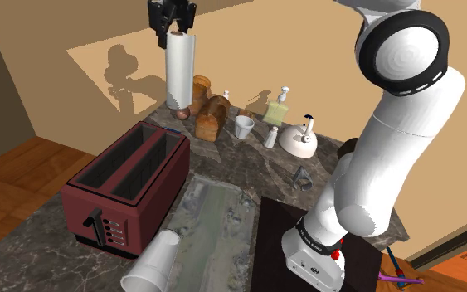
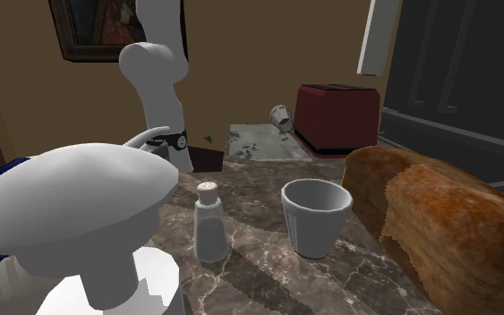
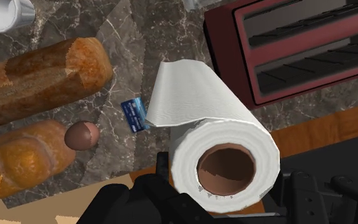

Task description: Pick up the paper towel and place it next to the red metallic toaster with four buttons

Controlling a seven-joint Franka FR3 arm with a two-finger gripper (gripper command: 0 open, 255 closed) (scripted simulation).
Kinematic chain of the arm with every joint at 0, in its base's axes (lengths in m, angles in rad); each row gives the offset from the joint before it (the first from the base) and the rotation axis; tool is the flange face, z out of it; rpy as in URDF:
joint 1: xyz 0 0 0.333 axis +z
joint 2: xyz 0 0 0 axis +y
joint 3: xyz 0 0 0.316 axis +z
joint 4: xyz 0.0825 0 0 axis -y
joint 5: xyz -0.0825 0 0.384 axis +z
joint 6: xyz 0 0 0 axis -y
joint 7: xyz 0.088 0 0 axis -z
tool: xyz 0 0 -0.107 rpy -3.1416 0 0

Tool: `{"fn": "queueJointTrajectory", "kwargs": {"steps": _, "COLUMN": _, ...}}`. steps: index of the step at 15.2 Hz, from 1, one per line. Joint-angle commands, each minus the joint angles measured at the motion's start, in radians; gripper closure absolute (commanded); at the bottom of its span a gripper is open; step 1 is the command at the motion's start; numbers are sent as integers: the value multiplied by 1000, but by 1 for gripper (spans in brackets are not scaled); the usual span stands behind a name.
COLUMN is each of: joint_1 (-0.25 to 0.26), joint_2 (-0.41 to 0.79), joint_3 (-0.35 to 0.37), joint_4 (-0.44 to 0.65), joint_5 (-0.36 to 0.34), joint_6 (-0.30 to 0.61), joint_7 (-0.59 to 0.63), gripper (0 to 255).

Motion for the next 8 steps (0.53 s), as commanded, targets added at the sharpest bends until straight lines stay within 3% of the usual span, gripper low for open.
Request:
{"fn": "queueJointTrajectory", "kwargs": {"steps": 1, "joint_1": 0, "joint_2": -8, "joint_3": 0, "joint_4": -41, "joint_5": 0, "joint_6": 33, "joint_7": 2, "gripper": 255}}
{"fn": "queueJointTrajectory", "kwargs": {"steps": 8, "joint_1": -1, "joint_2": -37, "joint_3": 0, "joint_4": -176, "joint_5": 0, "joint_6": 139, "joint_7": 7, "gripper": 255}}
